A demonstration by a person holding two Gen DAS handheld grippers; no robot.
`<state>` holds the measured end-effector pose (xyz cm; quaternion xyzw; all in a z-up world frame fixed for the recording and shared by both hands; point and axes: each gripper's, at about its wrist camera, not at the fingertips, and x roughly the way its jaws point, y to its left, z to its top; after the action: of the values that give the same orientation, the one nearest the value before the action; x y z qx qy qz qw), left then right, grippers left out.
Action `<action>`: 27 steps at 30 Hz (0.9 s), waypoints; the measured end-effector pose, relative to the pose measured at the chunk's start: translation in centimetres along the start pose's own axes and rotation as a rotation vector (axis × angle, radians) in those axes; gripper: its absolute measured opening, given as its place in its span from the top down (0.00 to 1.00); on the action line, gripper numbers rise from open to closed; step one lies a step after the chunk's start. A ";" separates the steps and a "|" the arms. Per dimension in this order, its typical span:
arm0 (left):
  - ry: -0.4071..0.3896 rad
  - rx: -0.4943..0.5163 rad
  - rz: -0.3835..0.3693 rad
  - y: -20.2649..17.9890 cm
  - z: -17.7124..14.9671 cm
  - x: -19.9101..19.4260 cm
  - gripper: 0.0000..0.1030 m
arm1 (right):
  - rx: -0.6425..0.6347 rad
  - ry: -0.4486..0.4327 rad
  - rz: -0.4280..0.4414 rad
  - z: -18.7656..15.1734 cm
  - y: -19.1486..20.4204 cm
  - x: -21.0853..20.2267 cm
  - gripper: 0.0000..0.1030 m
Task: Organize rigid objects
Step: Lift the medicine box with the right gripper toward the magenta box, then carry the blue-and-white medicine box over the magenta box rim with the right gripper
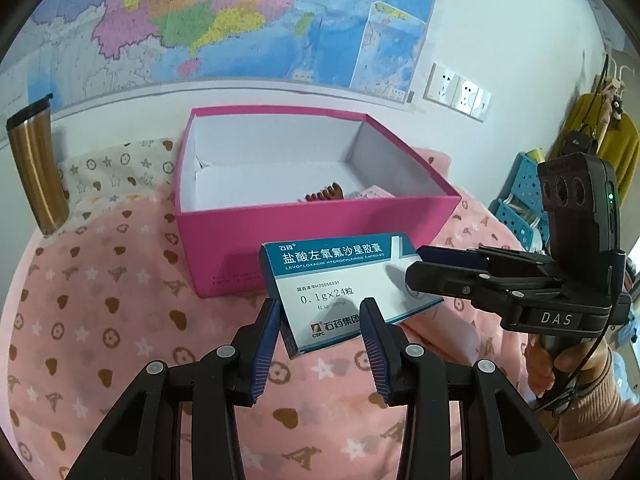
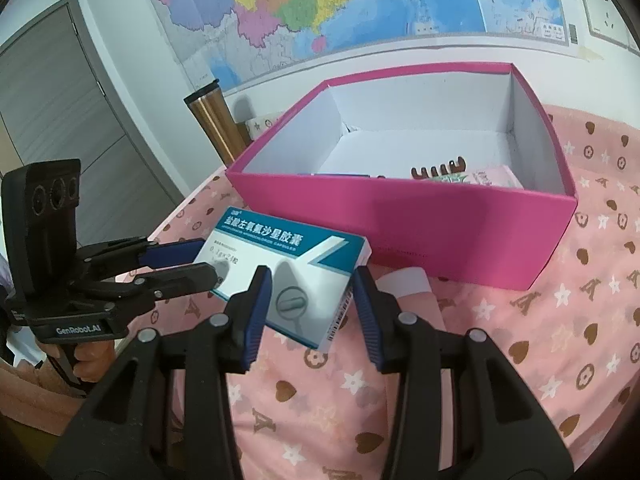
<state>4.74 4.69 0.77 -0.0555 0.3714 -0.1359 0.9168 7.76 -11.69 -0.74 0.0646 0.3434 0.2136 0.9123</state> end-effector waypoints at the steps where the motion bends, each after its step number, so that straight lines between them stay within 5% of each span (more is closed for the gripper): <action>1: -0.003 -0.001 -0.001 0.0 0.1 0.0 0.61 | -0.003 -0.002 -0.001 0.1 0.0 -0.1 0.56; 27: -0.045 0.014 0.018 -0.1 1.6 -0.5 0.61 | -0.032 -0.051 -0.002 1.8 0.4 -0.9 0.56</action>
<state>5.45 4.70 2.24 -0.0491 0.3500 -0.1289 0.9265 8.20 -11.73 1.30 0.0550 0.3165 0.2167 0.9219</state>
